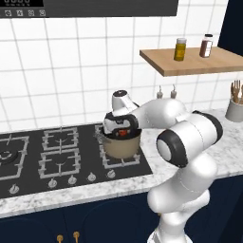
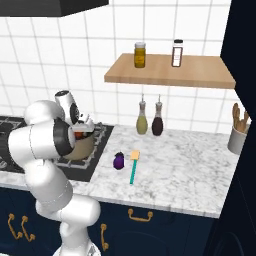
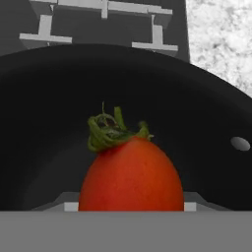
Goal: Put the tomato and eggplant in the pot. Retrieve the spatula and lightly stir the vegetables in the pot.
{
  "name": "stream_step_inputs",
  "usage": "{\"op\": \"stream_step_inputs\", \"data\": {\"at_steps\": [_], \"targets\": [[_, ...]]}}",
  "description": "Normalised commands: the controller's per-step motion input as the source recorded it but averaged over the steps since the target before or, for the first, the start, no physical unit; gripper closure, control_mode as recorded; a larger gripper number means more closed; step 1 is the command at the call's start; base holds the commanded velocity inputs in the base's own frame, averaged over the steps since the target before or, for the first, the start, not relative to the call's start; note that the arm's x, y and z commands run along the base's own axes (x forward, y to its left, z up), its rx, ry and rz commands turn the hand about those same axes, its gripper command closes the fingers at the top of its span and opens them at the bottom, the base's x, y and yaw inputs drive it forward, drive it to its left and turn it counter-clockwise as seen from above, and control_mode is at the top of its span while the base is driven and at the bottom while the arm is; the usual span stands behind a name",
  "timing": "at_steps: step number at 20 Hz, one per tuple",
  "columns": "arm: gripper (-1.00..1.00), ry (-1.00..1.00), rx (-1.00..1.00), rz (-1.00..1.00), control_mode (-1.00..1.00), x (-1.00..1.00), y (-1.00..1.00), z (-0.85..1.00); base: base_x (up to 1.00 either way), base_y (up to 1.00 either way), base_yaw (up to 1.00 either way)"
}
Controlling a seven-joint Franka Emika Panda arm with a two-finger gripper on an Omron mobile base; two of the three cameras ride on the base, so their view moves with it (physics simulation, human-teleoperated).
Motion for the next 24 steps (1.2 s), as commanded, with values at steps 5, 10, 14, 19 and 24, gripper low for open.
{"op": "stream_step_inputs", "data": {"at_steps": [5, 10, 14, 19, 24], "targets": [[1.00, 0.00, 0.00, 0.00, -1.00, 0.29, 0.01, -0.41, 0.00, 0.00, 0.00], [-1.00, -0.04, 0.00, 0.00, -1.00, -0.24, 0.13, -0.08, 0.00, 0.00, 0.00], [-1.00, -0.08, 0.00, 0.00, -1.00, -0.30, 0.00, 0.19, 0.00, 0.00, 0.00], [-1.00, -0.08, 0.00, 0.00, -1.00, -0.44, -0.06, 0.53, 0.00, 0.00, 0.00], [-1.00, -0.21, 0.07, -0.01, -1.00, -0.98, -0.68, 1.00, 0.00, 0.00, 0.00]]}}
